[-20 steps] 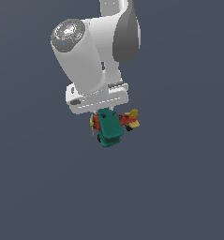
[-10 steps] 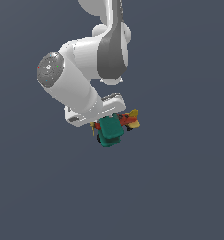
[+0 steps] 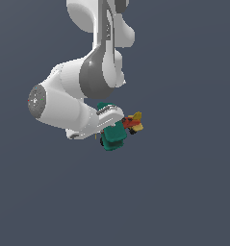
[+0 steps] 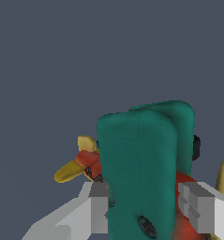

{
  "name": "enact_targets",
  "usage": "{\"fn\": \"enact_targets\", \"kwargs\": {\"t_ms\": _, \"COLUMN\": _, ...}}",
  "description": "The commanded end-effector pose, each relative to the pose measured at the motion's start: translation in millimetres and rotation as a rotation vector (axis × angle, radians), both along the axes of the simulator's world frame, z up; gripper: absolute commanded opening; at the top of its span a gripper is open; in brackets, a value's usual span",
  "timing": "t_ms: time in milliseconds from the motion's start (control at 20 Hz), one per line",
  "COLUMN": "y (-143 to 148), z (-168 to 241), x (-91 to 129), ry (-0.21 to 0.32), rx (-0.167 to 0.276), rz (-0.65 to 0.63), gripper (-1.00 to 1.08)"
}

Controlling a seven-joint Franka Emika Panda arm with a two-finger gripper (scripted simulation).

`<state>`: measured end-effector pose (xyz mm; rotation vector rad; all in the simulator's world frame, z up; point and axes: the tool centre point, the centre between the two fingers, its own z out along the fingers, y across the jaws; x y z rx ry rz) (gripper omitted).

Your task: Pick up the object and move it to a goal position.

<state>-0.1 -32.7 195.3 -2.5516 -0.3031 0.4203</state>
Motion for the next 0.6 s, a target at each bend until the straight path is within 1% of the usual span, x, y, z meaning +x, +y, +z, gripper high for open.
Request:
{"fn": "enact_targets", "kwargs": {"t_ms": 0, "y": -1, "z": -7, "x": 3, "ry": 0.007, "rx": 0.051, "rz": 0.006, "gripper": 0.28}}
{"fn": "enact_targets", "kwargs": {"t_ms": 300, "y": -3, "z": -19, "x": 7, "ry": 0.016, "rx": 0.156, "rz": 0.016, "gripper": 0.28}}
{"fn": "enact_targets", "kwargs": {"t_ms": 550, "y": -4, "z": -26, "x": 10, "ry": 0.017, "rx": 0.218, "rz": 0.021, "gripper": 0.28}}
